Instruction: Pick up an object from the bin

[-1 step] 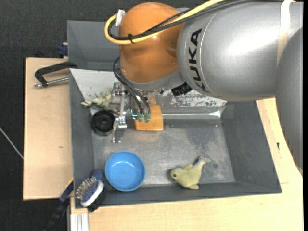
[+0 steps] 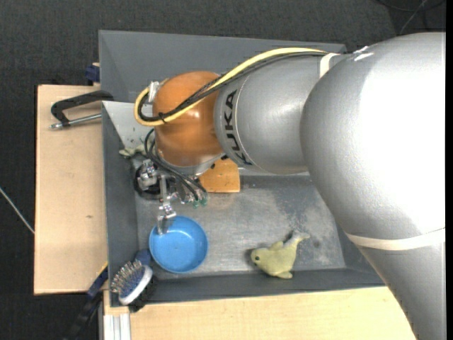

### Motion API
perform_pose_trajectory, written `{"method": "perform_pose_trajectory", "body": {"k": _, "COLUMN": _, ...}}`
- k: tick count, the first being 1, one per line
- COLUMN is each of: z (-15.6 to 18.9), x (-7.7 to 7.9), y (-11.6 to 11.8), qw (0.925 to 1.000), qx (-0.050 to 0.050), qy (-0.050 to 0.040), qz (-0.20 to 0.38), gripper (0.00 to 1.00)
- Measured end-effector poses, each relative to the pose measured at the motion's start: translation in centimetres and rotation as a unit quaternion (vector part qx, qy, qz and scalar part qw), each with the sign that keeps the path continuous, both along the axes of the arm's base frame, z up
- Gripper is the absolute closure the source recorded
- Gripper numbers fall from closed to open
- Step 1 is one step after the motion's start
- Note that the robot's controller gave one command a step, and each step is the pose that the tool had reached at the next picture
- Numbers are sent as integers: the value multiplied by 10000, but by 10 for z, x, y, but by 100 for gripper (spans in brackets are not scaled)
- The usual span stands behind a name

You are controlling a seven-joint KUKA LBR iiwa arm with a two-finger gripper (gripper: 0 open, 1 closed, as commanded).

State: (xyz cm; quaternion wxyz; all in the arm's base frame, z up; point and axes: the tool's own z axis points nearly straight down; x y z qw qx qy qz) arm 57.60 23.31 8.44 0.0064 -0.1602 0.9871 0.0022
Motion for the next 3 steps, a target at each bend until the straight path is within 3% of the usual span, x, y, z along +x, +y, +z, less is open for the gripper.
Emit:
{"method": "perform_pose_trajectory", "body": {"k": 1, "z": -3, "x": -17, "y": -12, "qw": 9771, "qx": -4, "qy": -122, "qz": 2122, "gripper": 0}}
{"method": "perform_pose_trajectory", "body": {"k": 2, "z": 2, "x": -15, "y": -8, "qw": 9769, "qx": 31, "qy": -177, "qz": 2131, "gripper": 100}}
{"method": "perform_pose_trajectory", "body": {"k": 3, "z": 119, "x": -13, "y": -16, "qw": 9718, "qx": -27, "qy": -30, "qz": 2358, "gripper": 100}}
